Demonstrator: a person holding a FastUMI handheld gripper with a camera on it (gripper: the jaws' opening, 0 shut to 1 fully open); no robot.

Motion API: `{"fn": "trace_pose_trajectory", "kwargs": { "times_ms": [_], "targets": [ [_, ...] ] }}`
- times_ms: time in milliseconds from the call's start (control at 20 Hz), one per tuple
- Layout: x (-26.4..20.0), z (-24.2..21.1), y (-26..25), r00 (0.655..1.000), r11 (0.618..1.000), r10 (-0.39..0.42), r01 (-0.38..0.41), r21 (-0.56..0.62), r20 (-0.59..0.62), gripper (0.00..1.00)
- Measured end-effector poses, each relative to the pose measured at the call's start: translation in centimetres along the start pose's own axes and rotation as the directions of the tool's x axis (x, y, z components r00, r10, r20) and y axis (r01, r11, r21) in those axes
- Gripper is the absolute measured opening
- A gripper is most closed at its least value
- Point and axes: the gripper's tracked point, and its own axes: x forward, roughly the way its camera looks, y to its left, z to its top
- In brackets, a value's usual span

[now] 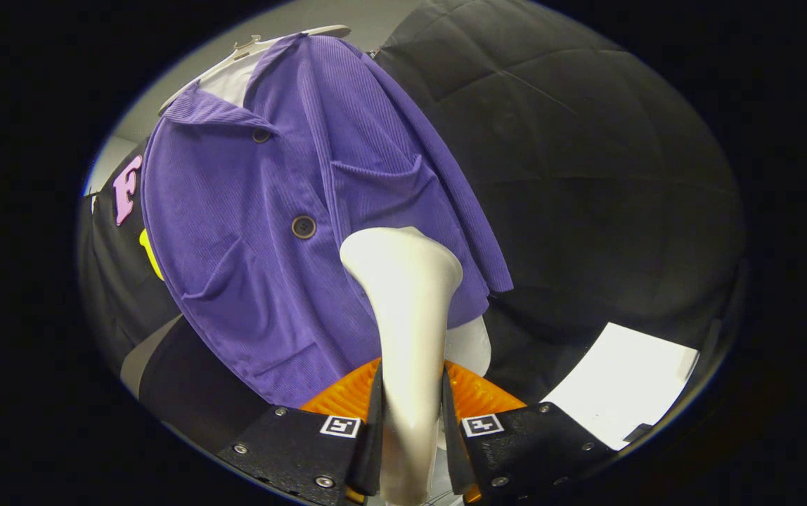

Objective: Iron the clothes twice with a garment steamer, once on the left side and once on the right side.

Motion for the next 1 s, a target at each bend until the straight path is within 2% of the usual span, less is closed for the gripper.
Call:
{"fn": "trace_pose_trajectory", "kwargs": {
  "times_ms": [200,600,1000],
  "targets": [
    [0.2,-3.2,-0.5,0.998,1.000,-0.018,0.018,-0.009,-0.055,0.38],
    [-2.7,-7.5,-0.3,0.995,0.999,-0.037,0.035,-0.015,-0.095,0.38],
    [-10.3,-9.1,3.5,0.996,0.997,0.039,-0.044,-0.064,-0.085,0.38]
  ]
}}
